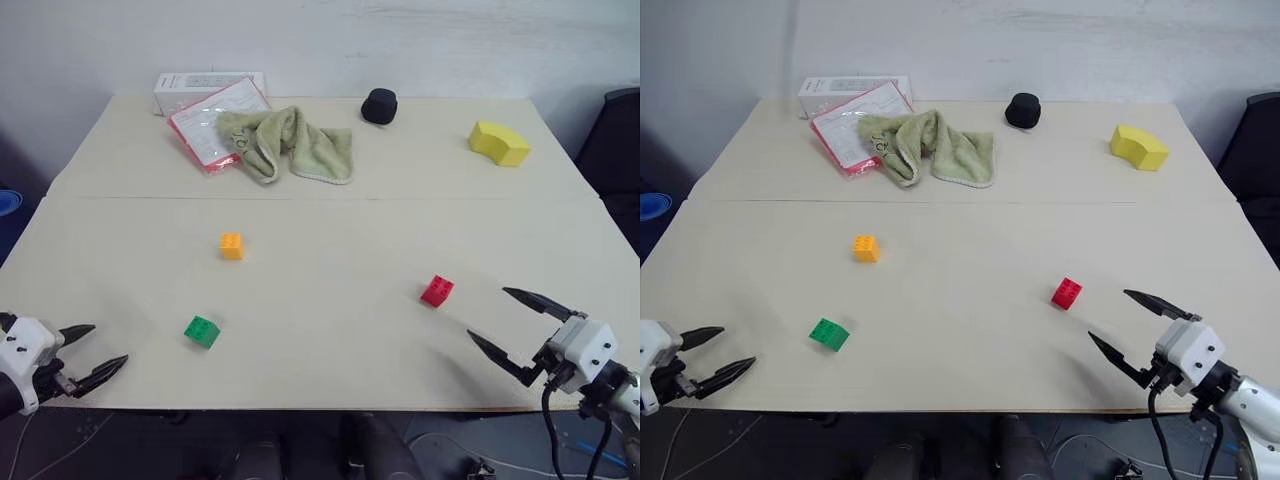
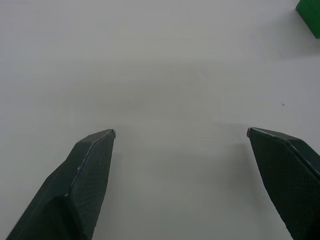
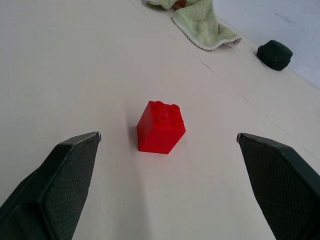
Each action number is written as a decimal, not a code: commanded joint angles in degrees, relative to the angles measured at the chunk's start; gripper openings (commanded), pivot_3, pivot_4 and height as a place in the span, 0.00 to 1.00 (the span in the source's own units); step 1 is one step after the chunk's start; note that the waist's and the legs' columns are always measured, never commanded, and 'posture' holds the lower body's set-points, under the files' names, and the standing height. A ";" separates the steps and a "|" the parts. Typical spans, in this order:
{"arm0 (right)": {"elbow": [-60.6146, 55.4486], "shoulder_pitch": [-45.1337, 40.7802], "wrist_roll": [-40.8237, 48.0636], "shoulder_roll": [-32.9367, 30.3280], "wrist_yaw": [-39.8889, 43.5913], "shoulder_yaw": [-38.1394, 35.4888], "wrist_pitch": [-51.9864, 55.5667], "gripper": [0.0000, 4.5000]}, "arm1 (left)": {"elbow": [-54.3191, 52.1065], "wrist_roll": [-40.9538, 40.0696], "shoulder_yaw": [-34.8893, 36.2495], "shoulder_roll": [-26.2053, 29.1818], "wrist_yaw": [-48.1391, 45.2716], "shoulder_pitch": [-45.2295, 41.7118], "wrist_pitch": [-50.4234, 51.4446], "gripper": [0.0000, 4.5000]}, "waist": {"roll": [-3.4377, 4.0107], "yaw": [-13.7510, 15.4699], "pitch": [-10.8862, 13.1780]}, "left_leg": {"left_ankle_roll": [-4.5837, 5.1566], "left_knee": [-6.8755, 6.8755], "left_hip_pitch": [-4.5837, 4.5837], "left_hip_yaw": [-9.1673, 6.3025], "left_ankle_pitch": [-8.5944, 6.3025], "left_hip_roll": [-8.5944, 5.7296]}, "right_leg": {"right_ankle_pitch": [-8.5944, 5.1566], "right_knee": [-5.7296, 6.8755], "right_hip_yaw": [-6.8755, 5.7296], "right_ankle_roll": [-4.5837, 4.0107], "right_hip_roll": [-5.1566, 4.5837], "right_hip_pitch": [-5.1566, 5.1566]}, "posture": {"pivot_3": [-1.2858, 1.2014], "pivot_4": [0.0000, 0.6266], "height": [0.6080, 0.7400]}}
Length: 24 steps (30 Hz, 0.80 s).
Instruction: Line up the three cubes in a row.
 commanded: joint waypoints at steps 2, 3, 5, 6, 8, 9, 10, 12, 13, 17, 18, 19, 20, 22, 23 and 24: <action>-4.34 -0.05 0.64 -0.23 -1.67 0.41 2.49 1.00 | -3.95 -3.89 2.20 -0.29 -1.15 -0.09 2.18 0.99 | 0.00 -0.05 0.00 | 0.00 0.00 0.00 0.00 0.00 0.00 | 0.00 0.01 0.00 0.00 0.00 0.00 | 0.52 0.24 1.00; -5.04 -0.09 0.64 -0.26 -2.03 0.50 3.20 1.00 | -5.01 -5.62 2.37 -0.45 -1.41 -0.54 4.05 0.99 | 0.00 -0.07 0.00 | 0.00 0.00 0.01 0.00 0.01 0.00 | 0.00 0.01 0.01 0.00 0.00 0.00 | 0.52 0.24 1.00; -7.40 0.69 2.04 -0.26 -3.15 0.03 6.17 1.00 | -8.42 -7.13 0.99 1.06 -1.61 -2.63 7.32 0.99 | 0.00 -0.03 0.00 | -0.02 0.00 0.01 0.00 0.01 0.01 | 0.00 0.02 0.01 0.00 0.01 0.00 | 0.52 0.24 1.00; -8.65 1.22 3.02 -0.21 -3.70 -0.34 7.92 1.00 | -10.25 -6.88 -0.19 2.16 -1.76 -3.84 7.99 0.99 | -0.01 0.09 0.00 | -0.02 0.00 0.01 0.00 0.02 0.01 | 0.00 0.02 0.01 -0.01 0.01 0.00 | 0.52 0.24 1.00; -11.27 3.07 4.51 0.22 -5.65 -2.00 11.22 1.00 | -14.92 -8.69 -3.89 3.20 -2.94 -8.45 10.45 0.99 | -0.08 0.54 -0.04 | -0.06 0.02 -0.03 -0.08 0.07 -0.01 | 0.00 0.04 -0.03 -0.01 0.01 0.01 | 0.52 0.24 1.00; -11.98 3.76 4.30 0.41 -6.49 -2.61 11.94 1.00 | -16.28 -9.69 -5.34 3.11 -3.20 -10.58 11.66 0.99 | -0.02 1.14 -0.05 | -0.06 0.02 -0.02 -0.08 0.07 -0.02 | 0.00 0.03 -0.03 -0.01 0.00 0.03 | 0.52 0.24 1.00; -12.92 4.74 4.46 1.86 -9.19 -4.36 12.87 1.00 | -17.99 -10.25 -7.82 2.95 -3.58 -13.19 12.82 0.99 | -0.03 1.29 -0.06 | -0.06 0.02 -0.02 -0.08 0.07 -0.06 | 0.00 0.02 -0.02 0.00 -0.02 0.05 | 0.52 0.24 1.00; -13.99 7.37 4.35 4.32 -11.81 -6.64 13.08 1.00 | -19.80 -10.11 -11.88 2.75 -4.87 -16.54 13.68 0.99 | -0.01 1.52 -0.07 | -0.05 0.01 0.01 -0.06 0.08 -0.07 | 0.00 0.02 0.00 0.00 -0.02 0.08 | 0.52 0.24 1.00; -14.12 9.58 3.79 5.43 -11.69 -7.31 12.35 1.00 | -20.45 -9.91 -14.20 2.50 -5.76 -18.16 13.84 0.99 | 0.02 1.56 -0.10 | -0.07 -0.01 0.01 -0.05 0.08 -0.06 | 0.00 0.02 0.01 0.00 0.00 0.08 | 0.52 0.24 1.00; -12.92 14.02 2.07 7.13 -10.45 -7.68 9.96 1.00 | -19.98 -9.45 -19.72 1.47 -8.13 -22.99 13.88 0.99 | 0.03 0.91 -0.09 | -0.40 -0.14 0.03 0.07 0.23 0.01 | -0.03 0.00 0.08 -0.03 0.20 0.01 | 0.52 0.24 1.00; -12.65 14.31 1.97 7.29 -10.49 -7.69 9.74 1.00 | -19.66 -9.37 -20.58 1.27 -8.53 -23.91 13.81 0.99 | 0.01 0.58 -0.08 | -0.38 -0.13 0.04 0.10 0.23 0.02 | -0.03 0.03 0.13 -0.03 0.23 0.00 | 0.52 0.24 1.00; -12.23 14.42 1.90 7.21 -10.17 -7.55 9.29 1.00 | -18.99 -9.24 -21.79 0.96 -9.25 -25.38 13.57 0.99 | -0.01 0.18 -0.07 | -0.29 -0.11 0.07 0.12 0.21 0.01 | -0.03 0.05 0.14 -0.02 0.23 0.01 | 0.52 0.24 1.00; -12.01 14.26 2.23 6.86 -9.49 -7.23 9.14 1.00 | -18.22 -9.04 -22.91 0.71 -9.93 -26.84 13.34 0.99 | -0.02 -0.07 -0.06 | -0.19 -0.10 0.10 0.12 0.22 -0.01 | -0.01 0.06 0.15 0.01 0.22 0.04 | 0.52 0.24 1.00; -12.48 11.57 4.67 5.64 -8.26 -6.12 10.44 1.00 | -16.63 -8.59 -24.77 0.12 -11.20 -29.53 12.83 0.99 | -0.01 -0.24 -0.07 | -0.15 -0.10 0.20 0.17 0.26 -0.03 | 0.01 0.08 0.21 0.03 0.23 0.11 | 0.52 0.24 1.00; -12.87 9.71 5.91 4.88 -8.08 -5.50 12.07 1.00 | -16.10 -8.37 -25.38 -0.14 -11.58 -30.43 12.66 0.99 | -0.02 -0.38 -0.07 | -0.16 -0.11 0.23 0.18 0.26 -0.03 | 0.01 0.09 0.22 0.03 0.25 0.11 | 0.52 0.24 1.00; -12.92 7.38 6.86 3.34 -7.22 -4.16 14.43 1.00 | -15.77 -8.20 -26.00 -0.62 -11.70 -31.22 12.52 0.99 | -0.02 -0.60 -0.06 | -0.18 -0.11 0.25 0.20 0.27 -0.01 | 0.01 0.12 0.25 0.03 0.28 0.11 | 0.52 0.24 1.00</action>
